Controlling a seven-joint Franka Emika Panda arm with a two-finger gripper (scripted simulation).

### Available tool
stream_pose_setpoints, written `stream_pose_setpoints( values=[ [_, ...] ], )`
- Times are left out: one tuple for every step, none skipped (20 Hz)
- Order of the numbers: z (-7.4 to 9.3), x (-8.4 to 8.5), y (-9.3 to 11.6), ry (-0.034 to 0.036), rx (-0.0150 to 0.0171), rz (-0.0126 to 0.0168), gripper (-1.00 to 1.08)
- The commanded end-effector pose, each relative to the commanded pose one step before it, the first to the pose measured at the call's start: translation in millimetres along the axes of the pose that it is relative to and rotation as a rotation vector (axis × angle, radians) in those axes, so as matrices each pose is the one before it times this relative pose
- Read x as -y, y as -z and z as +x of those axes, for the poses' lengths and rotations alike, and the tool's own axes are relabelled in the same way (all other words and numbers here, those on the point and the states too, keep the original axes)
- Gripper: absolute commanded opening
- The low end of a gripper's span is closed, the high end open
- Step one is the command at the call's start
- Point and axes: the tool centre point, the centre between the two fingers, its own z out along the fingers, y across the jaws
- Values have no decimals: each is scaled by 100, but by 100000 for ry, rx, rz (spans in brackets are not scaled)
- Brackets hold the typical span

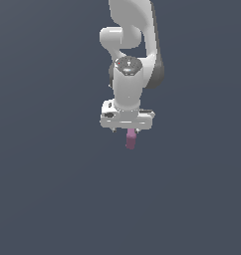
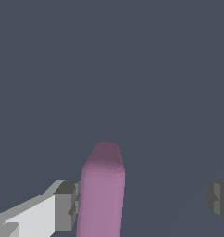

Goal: Pick up the object and move it to a goal position.

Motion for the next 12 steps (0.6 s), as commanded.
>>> stream_pose_setpoints(
  values=[
    [-1351,918,-413,-2196,-154,-23,100],
    [-542,321,-158,-866,-61,-8,100],
    [-513,287,-146,-806,-57,-6,100],
    [-482,254,-135,-748,-53,-4,100],
    [-449,227,-124,-685,-48,-3,100],
    [-414,199,-113,-628,-44,-2,100],
    [-378,173,-102,-568,-40,-1,100],
    [-342,151,-91,-506,-36,0,100],
    [-304,130,-80,-446,-32,0,100],
    [-265,108,-69,-390,-28,1,100],
    [-226,92,-58,-323,-23,1,100],
    [-185,70,-47,-271,-19,1,100]
  ],
)
